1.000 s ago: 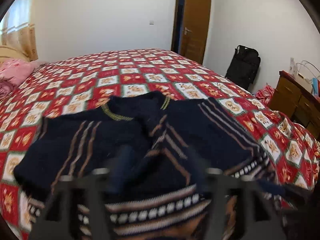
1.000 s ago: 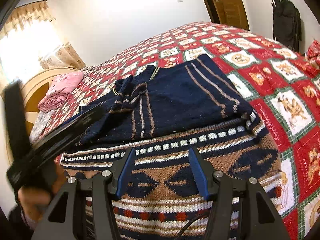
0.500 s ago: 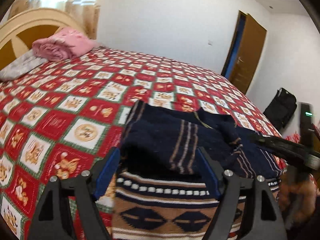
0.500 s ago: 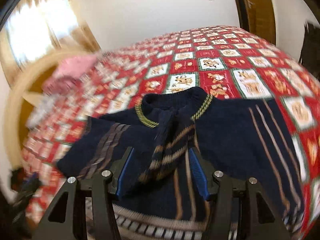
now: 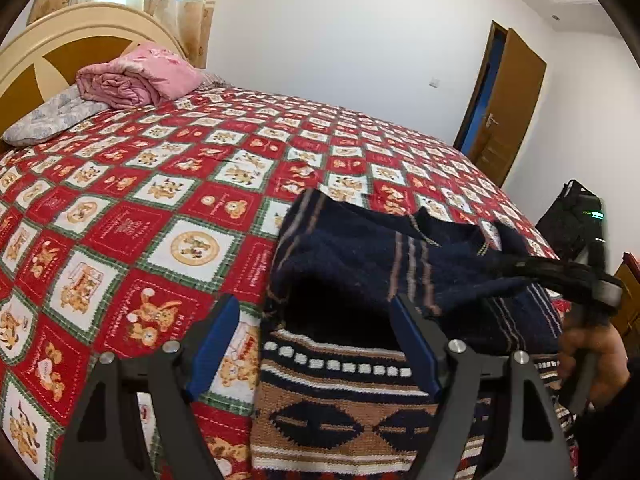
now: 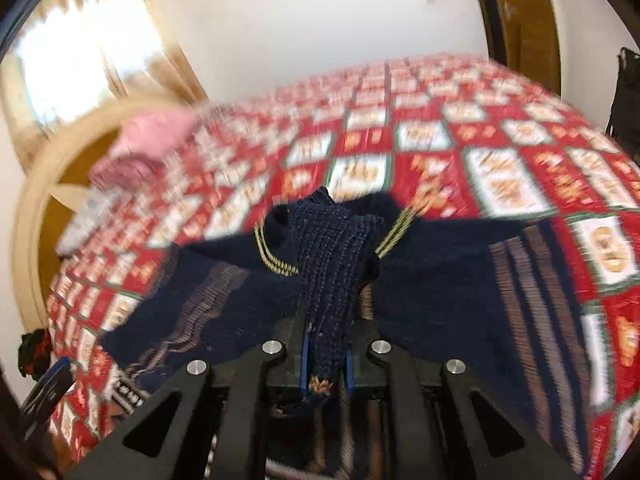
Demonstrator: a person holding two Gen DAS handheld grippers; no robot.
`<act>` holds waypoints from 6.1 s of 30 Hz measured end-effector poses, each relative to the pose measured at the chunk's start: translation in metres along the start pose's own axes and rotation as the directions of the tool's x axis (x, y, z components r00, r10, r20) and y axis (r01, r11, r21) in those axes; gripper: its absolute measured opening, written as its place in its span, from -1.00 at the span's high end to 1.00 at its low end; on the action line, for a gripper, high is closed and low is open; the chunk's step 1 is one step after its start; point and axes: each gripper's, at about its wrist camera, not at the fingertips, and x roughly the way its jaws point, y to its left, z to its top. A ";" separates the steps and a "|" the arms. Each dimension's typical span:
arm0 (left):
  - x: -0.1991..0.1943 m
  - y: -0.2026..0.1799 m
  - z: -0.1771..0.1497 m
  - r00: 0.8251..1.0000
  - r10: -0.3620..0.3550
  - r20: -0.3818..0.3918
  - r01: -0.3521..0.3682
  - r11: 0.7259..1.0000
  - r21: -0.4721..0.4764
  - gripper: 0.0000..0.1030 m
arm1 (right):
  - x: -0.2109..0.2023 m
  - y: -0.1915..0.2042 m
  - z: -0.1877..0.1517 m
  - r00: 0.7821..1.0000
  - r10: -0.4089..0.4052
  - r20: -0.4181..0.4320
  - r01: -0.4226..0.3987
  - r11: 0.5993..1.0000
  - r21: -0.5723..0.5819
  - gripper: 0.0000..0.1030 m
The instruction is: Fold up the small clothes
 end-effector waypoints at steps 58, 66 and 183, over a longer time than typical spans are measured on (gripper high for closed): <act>0.024 -0.048 0.025 0.998 0.058 0.027 -0.060 0.992 0.111 -0.55 | -0.076 -0.118 0.002 0.946 -0.310 0.096 0.314 0.949 -0.026 0.67; 0.075 -0.083 0.049 0.998 0.065 -0.024 -0.060 0.984 0.170 -0.55 | -0.006 -0.083 -0.015 0.957 -0.268 -0.113 0.241 0.949 -0.204 0.73; -0.107 -0.014 -0.123 0.777 -0.417 -0.472 0.497 0.866 0.052 0.76 | -0.233 -0.060 -0.266 0.923 0.141 -0.358 -0.058 0.971 0.231 0.54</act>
